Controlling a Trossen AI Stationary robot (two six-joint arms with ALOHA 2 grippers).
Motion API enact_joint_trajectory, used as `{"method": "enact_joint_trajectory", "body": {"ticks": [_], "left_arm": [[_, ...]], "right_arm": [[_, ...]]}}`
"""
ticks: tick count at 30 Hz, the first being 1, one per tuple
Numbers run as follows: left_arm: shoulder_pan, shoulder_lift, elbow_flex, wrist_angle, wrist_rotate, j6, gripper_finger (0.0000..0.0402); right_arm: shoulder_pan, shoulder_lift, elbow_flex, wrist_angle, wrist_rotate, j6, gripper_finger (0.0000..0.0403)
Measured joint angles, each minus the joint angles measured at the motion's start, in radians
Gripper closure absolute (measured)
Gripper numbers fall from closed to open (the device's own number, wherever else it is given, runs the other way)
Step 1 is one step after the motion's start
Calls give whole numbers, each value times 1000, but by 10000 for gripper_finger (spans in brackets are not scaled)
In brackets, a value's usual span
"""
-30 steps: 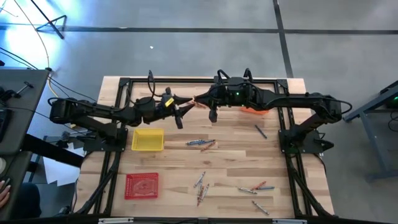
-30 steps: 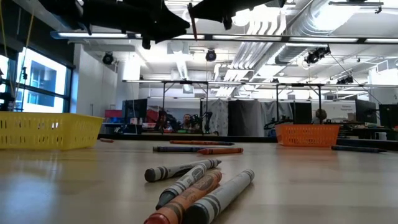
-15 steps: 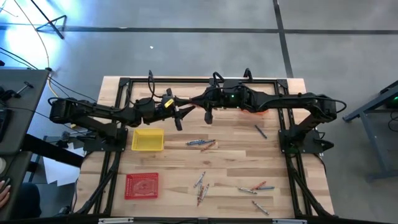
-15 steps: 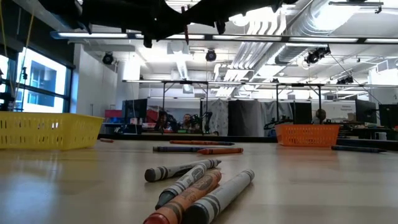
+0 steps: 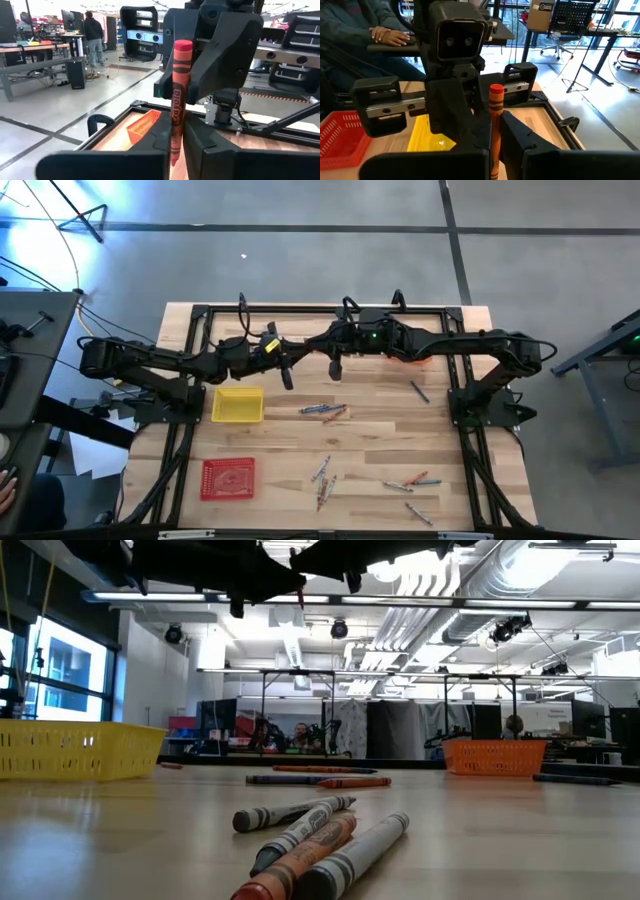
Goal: Sort crayons
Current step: Put the orange crayon into the yellow bin
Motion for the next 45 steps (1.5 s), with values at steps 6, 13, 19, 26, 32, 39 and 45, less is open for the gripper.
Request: {"method": "enact_joint_trajectory", "body": {"ticks": [6,13,19,26,32,39,45], "left_arm": [[0,0,0,-7,0,8,397],[-1,1,0,-14,-2,9,399],[-1,1,0,-26,-45,10,400],[-2,-89,2,-265,-166,-18,400],[-36,-296,2,-847,-233,-359,397],[-76,-483,1,-1484,-63,-785,396],[-106,-485,0,-1713,22,-977,395]], "right_arm": [[0,0,0,-17,0,0,395],[-3,-3,0,-54,3,-23,347],[-15,-36,0,-148,8,-27,278],[-35,-152,0,-453,153,7,240],[-32,-188,-2,-688,181,102,238],[-31,-161,-4,-806,183,160,238],[-31,-146,-3,-810,183,190,238]]}}
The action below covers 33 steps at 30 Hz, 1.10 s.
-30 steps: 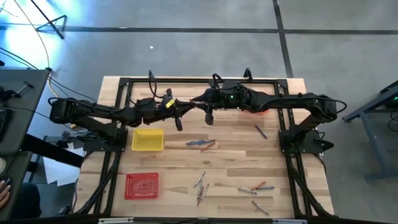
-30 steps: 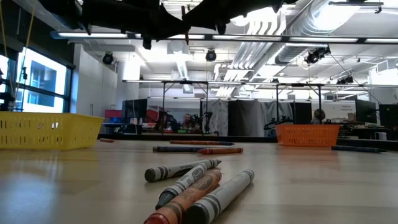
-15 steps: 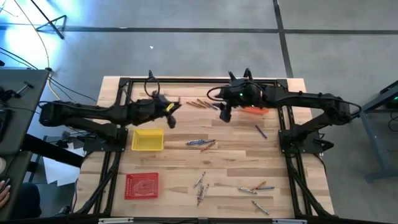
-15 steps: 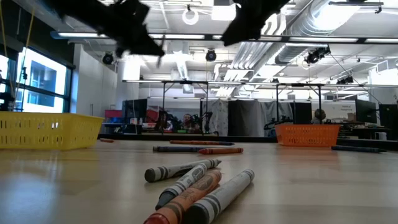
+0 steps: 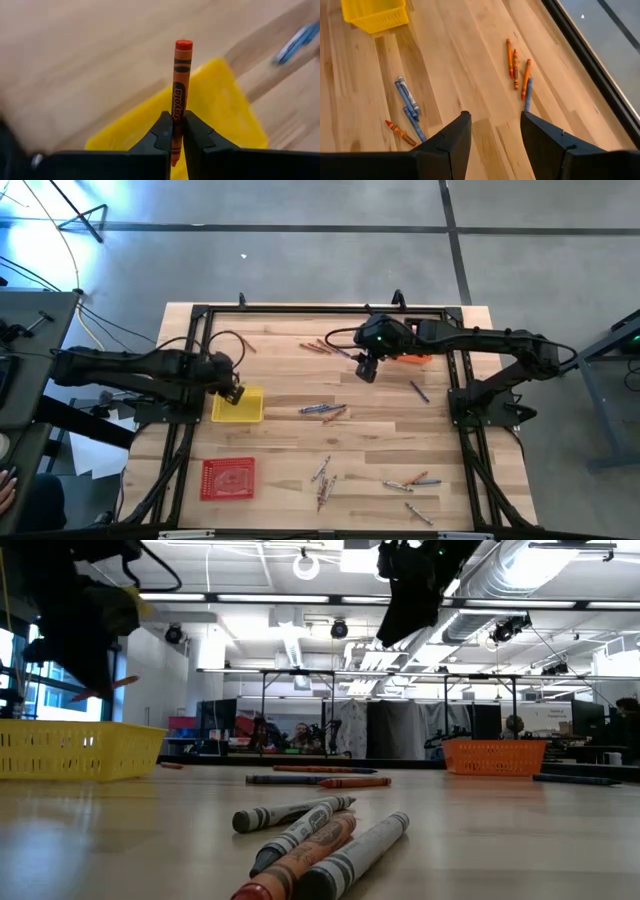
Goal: Sort crayons
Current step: Put the orange crayon into the yellow bin
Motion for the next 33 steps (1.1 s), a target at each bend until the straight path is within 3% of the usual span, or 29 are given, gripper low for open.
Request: {"method": "enact_joint_trajectory", "body": {"ticks": [5,17,24,33], "left_arm": [[-26,47,0,12,84,7,395],[-39,239,0,8,76,33,390],[-39,358,0,33,94,80,356],[-39,372,0,50,185,114,312]], "right_arm": [[0,0,0,1,-1,28,238],[0,0,0,-32,-1,20,238],[0,0,0,-36,-1,2,238],[0,0,0,-44,-1,2,238]]}}
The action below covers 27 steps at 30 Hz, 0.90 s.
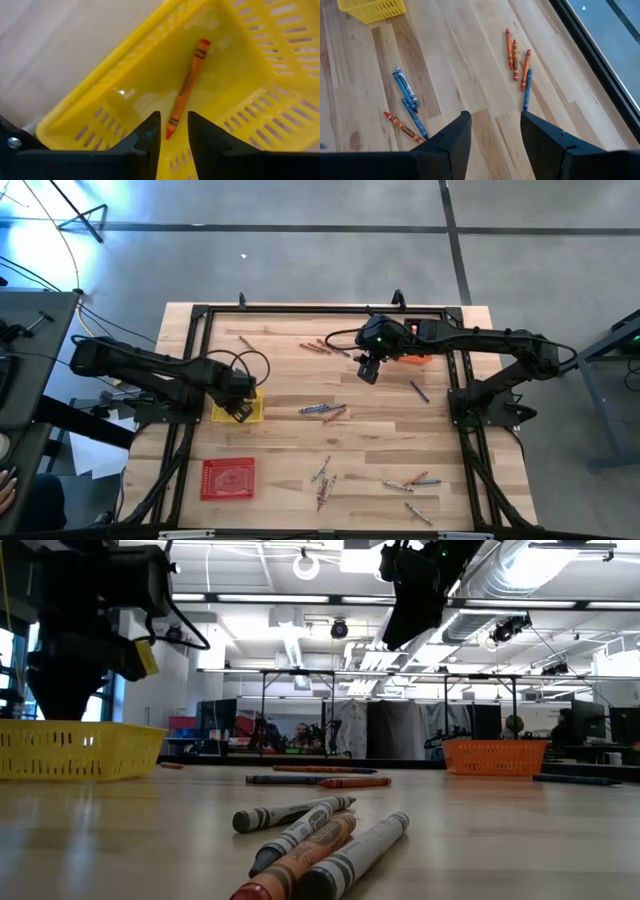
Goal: Sort crayons
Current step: Put the orange crayon into the yellow bin
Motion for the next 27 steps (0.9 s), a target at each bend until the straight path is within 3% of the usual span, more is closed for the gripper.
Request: {"method": "enact_joint_trajectory", "body": {"ticks": [7,12,17,22,27], "left_arm": [[0,-14,143,-11,-57,109,304],[35,-12,293,-8,-306,362,312],[133,4,321,-14,-531,773,318],[299,80,314,-13,-556,1115,323],[474,187,314,23,-523,1259,328]], "right_arm": [[0,0,0,-3,0,0,238],[-1,0,0,-7,0,-25,238],[-1,0,0,-9,0,-26,238],[-1,0,0,-11,0,-27,238],[-1,0,0,-9,14,-27,238]]}}
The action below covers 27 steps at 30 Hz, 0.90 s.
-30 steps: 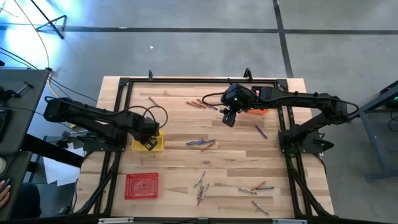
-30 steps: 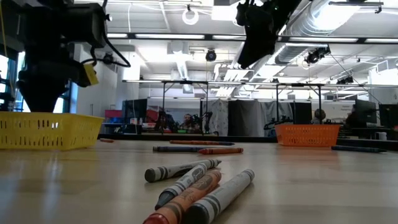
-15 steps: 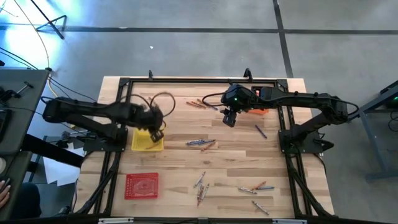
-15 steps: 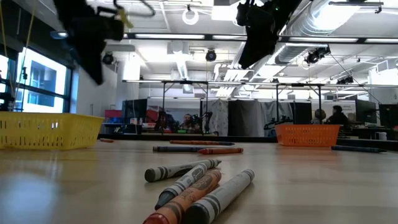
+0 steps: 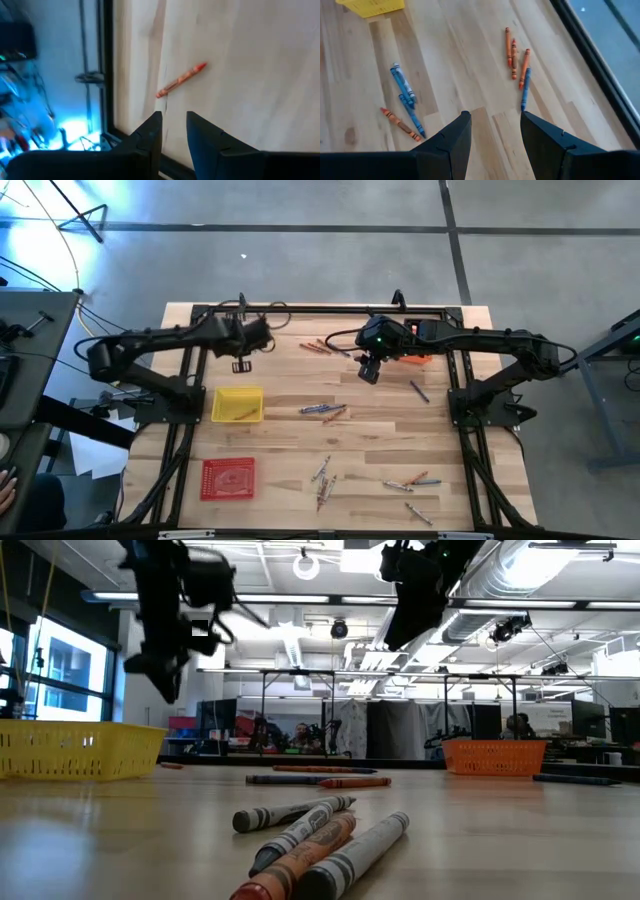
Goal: Sort crayons
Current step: Put the orange crayon into the yellow bin
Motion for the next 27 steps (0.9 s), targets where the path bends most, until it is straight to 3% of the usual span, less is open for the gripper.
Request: {"method": "enact_joint_trajectory", "body": {"ticks": [6,18,27], "left_arm": [[143,116,0,88,154,140,339],[244,268,0,169,159,394,351],[253,341,0,208,164,459,351]], "right_arm": [[0,0,0,-7,76,0,238],[0,0,0,-9,79,-37,238],[0,0,0,-10,79,-38,238]]}}
